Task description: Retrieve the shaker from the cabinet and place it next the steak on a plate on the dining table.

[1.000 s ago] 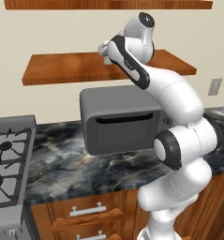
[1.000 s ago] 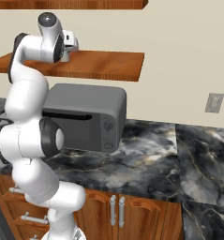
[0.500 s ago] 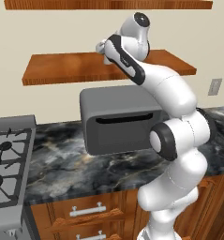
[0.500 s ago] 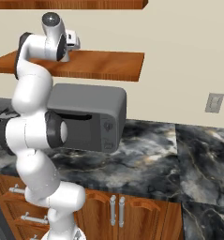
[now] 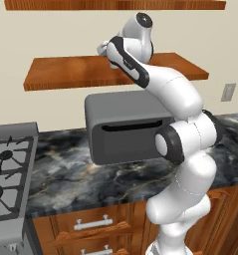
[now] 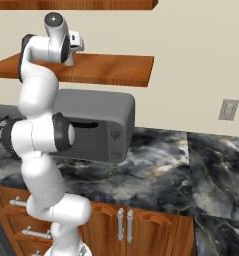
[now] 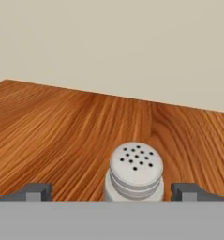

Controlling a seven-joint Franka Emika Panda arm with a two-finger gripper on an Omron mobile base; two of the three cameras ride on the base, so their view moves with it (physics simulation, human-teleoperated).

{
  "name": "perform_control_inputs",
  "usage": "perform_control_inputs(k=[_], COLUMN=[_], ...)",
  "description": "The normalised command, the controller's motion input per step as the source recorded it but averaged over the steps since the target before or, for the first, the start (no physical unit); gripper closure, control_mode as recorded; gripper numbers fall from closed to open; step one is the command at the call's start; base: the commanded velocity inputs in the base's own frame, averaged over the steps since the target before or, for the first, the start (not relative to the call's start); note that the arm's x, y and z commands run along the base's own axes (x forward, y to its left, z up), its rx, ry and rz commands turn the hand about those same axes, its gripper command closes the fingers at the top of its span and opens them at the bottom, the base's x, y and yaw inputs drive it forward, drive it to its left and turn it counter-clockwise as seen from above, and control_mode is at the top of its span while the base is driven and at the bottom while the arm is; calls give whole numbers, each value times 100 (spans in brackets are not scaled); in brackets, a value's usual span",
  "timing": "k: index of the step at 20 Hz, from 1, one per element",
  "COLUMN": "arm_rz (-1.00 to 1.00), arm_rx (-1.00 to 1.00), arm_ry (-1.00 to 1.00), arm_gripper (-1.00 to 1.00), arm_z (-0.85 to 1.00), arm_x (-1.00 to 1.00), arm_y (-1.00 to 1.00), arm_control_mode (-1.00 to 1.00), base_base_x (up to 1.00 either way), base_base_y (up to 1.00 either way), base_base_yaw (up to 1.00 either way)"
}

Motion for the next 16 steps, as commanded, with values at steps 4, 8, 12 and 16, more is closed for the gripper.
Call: perform_control_inputs(k=[4, 8, 12, 16], arm_rz=[0, 0, 0, 0], arm_rx=[0, 0, 0, -1], arm_ry=[0, 0, 0, 0], arm_gripper=[-100, -100, -100, -100], arm_z=[0, 0, 0, 0], arm_x=[12, 11, 8, 6], arm_y=[1, 0, 0, 0], arm_control_mode=[-100, -100, -100, -100], base_base_x=[0, 0, 0, 0], base_base_y=[0, 0, 0, 0], base_base_yaw=[0, 0, 0, 0])
